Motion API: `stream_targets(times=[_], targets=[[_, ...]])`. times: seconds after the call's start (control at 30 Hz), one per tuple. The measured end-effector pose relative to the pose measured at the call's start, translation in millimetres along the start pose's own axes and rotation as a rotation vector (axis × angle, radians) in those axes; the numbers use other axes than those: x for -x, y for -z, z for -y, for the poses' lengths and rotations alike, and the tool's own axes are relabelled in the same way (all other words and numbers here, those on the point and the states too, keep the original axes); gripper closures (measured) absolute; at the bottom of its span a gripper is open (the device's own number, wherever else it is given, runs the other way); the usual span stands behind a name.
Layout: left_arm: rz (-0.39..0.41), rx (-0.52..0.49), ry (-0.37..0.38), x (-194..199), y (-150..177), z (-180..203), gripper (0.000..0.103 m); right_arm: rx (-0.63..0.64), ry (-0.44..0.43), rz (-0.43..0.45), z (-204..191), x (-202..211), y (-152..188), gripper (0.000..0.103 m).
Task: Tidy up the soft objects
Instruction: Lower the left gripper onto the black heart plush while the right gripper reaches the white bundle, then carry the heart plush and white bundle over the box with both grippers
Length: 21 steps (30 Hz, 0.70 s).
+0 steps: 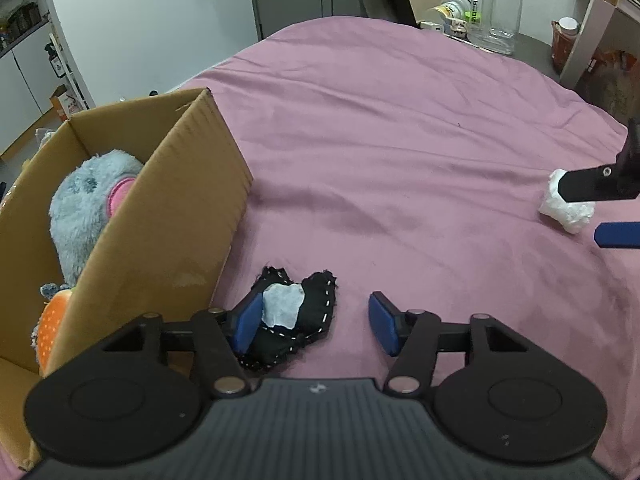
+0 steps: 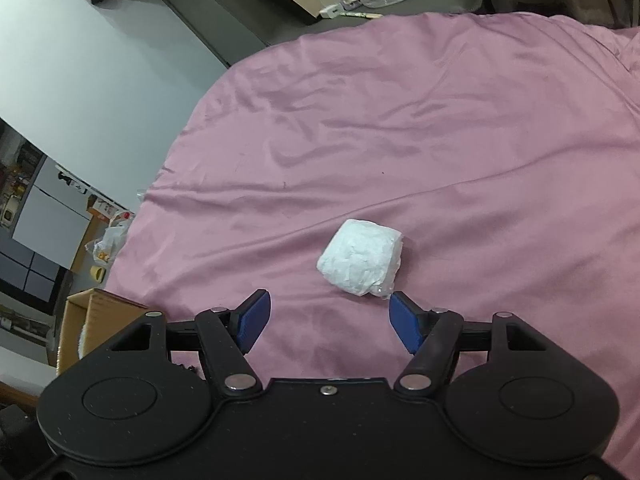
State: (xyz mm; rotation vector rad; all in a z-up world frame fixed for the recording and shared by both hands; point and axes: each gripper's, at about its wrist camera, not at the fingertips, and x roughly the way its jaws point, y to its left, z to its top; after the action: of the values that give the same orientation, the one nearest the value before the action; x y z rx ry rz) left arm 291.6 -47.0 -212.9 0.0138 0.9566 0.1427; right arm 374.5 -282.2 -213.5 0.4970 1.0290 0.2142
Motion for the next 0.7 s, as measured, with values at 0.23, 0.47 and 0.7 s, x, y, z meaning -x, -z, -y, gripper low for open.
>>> stream_targets(times=[0.23,0.47,0.7], targets=[[0.004,0.024,-0.039,-1.4,1.3,-7.6,0.076,0.005,0.047,0.042,0.4,-15.9,-4.1,0.039],[0.021,0.071,-0.003,9.8,-0.1,-18.0,0.081,0.041,0.105,0.049,-5.7,-6.8,2.1,0.059],[0.051,0.085,0.063,31.5,-2.0,-19.1,0.081,0.114,0.088,0.071,-27.6,24.2,17.6,0.059]])
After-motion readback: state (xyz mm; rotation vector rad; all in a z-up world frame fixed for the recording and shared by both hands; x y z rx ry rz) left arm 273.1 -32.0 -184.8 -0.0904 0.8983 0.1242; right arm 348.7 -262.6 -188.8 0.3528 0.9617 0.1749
